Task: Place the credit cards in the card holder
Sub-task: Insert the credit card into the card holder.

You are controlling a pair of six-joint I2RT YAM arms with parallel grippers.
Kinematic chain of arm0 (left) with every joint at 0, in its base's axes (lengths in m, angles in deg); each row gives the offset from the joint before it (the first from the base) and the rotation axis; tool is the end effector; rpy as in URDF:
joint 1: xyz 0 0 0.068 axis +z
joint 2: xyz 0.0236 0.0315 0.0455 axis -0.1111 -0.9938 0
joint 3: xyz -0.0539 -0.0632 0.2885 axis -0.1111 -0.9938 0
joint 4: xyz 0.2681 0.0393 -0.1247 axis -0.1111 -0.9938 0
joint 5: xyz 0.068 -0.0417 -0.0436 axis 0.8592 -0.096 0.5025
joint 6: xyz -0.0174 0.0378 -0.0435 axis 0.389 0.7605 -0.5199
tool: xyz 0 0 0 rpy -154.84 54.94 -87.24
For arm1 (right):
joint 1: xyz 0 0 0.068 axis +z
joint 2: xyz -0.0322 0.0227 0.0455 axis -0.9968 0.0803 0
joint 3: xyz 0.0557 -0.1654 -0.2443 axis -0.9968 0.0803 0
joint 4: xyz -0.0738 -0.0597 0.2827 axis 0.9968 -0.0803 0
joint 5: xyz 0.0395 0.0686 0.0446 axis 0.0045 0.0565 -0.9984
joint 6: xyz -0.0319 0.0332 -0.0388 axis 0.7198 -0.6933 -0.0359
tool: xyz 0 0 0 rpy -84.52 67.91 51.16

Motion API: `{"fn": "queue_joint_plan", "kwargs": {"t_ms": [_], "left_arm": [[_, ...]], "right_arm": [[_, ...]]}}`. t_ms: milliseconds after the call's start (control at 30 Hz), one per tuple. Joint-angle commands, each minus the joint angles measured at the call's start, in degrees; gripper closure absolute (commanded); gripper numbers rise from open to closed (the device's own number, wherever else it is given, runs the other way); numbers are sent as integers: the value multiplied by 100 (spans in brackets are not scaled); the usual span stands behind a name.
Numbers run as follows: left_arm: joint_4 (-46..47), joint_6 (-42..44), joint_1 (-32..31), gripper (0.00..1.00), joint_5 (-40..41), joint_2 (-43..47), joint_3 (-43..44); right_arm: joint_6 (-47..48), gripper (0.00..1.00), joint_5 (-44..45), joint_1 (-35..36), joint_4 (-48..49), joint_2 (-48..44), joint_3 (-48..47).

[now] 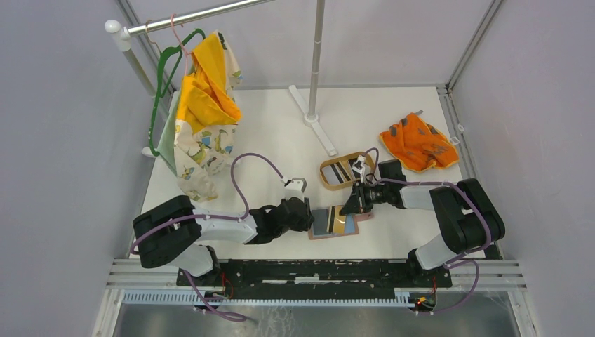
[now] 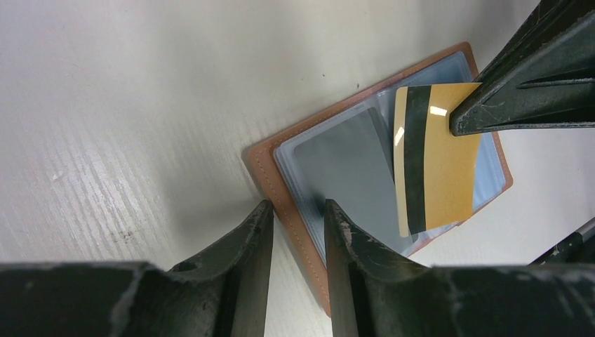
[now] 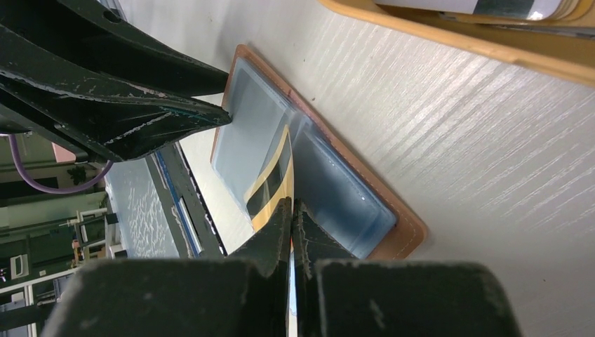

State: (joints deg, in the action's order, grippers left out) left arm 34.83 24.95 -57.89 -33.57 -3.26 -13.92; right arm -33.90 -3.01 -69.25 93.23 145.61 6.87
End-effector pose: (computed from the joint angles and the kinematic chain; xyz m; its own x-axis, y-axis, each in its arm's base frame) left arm 0.1391 -0.2543 0.1298 -0.7344 -0.0286 -0.6781 0.3105 0.8743 -0.3732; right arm 0.2390 0.1066 0.1020 -0.9200 -0.1127 -0.3754 -0.3804 0.4875 0.7859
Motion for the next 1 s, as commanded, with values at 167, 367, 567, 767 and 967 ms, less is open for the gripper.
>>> {"fn": "queue_joint_plan", "kwargs": {"t_ms": [167,367,567,767,967], "left_arm": [[-104,-60,-49,62,72,-135,213],[-87,-28,-57,62,49,-147,231],[-87,-8,-58,62,40,-173,269],[-57,1,-57,62,18,-192,271],[22,44,-73,62,-28,-221,278]], "right_arm": [[14,100,221,86,142,63,63],[-5,100,383,120,-10,155,13],[63,100,577,133,-236,281,-99],[160,100,704,165,-460,379,-233],[255,100,809,204,-713,448,-369]]}}
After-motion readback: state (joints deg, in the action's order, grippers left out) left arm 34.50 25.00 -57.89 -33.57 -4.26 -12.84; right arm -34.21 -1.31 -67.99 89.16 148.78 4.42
